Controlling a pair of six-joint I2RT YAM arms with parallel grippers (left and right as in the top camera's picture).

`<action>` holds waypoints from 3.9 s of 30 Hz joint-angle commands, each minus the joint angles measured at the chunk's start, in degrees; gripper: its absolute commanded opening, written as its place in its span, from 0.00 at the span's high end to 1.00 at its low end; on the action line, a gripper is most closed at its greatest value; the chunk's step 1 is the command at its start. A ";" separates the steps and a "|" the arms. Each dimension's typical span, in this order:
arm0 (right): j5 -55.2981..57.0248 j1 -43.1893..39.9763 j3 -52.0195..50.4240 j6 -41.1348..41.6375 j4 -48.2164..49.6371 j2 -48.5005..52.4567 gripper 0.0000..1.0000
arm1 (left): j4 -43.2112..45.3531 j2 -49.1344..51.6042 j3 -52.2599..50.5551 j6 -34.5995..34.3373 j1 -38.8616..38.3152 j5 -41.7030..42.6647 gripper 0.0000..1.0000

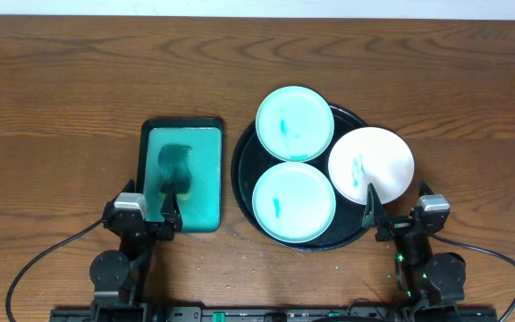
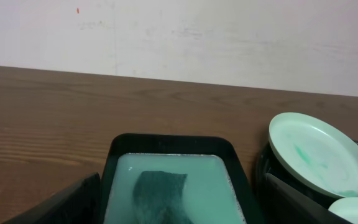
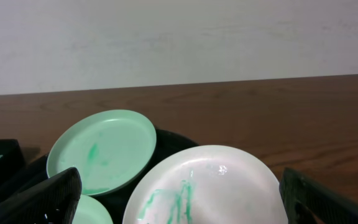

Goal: Clean dirty plates on tray and stack at the side

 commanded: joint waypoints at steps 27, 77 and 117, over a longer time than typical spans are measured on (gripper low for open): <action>0.13 0.22 -0.09 0.81 -0.15 0.11 0.01 | -1.44 -0.33 -1.29 -0.48 0.24 -0.26 0.20; -6.40 0.17 34.14 -0.72 -21.31 23.06 0.01 | -23.06 26.45 32.54 -8.70 0.24 11.30 0.20; -2.01 16.15 48.41 19.93 -36.87 93.85 0.81 | -58.99 54.03 59.47 -5.22 0.24 4.59 0.20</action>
